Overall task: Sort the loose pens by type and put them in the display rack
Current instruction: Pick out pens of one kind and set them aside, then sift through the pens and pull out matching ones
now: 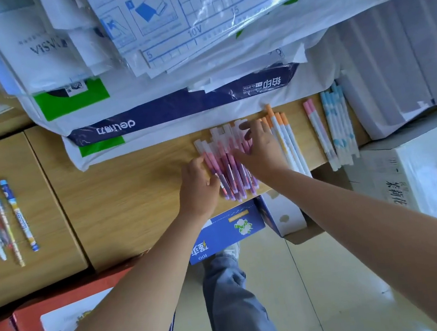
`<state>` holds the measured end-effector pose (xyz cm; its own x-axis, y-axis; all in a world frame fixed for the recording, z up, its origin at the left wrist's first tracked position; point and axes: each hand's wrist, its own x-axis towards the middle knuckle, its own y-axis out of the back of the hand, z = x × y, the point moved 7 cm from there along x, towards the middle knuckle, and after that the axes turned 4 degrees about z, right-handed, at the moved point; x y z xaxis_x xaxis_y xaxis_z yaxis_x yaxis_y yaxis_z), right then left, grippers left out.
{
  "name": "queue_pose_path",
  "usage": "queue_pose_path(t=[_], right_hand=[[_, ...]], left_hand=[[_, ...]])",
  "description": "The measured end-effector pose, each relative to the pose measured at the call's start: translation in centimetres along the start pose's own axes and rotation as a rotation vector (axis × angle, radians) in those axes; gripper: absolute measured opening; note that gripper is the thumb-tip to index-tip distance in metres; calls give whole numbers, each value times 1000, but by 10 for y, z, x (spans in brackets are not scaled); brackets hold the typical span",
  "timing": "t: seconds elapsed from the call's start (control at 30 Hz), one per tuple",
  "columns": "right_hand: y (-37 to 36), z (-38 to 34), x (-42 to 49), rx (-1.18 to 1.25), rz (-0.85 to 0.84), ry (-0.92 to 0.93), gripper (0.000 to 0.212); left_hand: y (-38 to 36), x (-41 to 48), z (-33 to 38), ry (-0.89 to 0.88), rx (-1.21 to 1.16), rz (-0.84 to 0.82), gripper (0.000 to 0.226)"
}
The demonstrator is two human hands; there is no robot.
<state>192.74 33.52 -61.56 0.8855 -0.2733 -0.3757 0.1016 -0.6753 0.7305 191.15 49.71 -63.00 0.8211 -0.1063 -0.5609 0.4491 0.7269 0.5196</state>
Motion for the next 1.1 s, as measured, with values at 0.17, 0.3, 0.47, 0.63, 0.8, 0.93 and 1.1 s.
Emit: queue_pose_path(t=[0.17,0.3,0.47,0.63,0.8,0.93,1.1], right_hand=[[7,13,-17,-126,42,-56,44],[-5,17,-22,-206,-29,-137,40],[-12,17,-18,-177,-22,-153,30],[-7,19,-18,-196,-35,-136,32],[3,3,-16,-178,19,-60,42],[-4,-43,-18,-103,-9,88,25],[-56,-121,-44,7,-166,185,17]], left_hand=[[-4,0,4,42,-3,25,44],[-7,2,8,54,-21,25,44],[-12,6,5,63,-35,23,44],[-11,6,-1,41,8,-18,44],[7,3,-6,58,32,-12,35],[44,-7,-14,-23,14,67,22],[130,-41,-56,-97,19,225,17]])
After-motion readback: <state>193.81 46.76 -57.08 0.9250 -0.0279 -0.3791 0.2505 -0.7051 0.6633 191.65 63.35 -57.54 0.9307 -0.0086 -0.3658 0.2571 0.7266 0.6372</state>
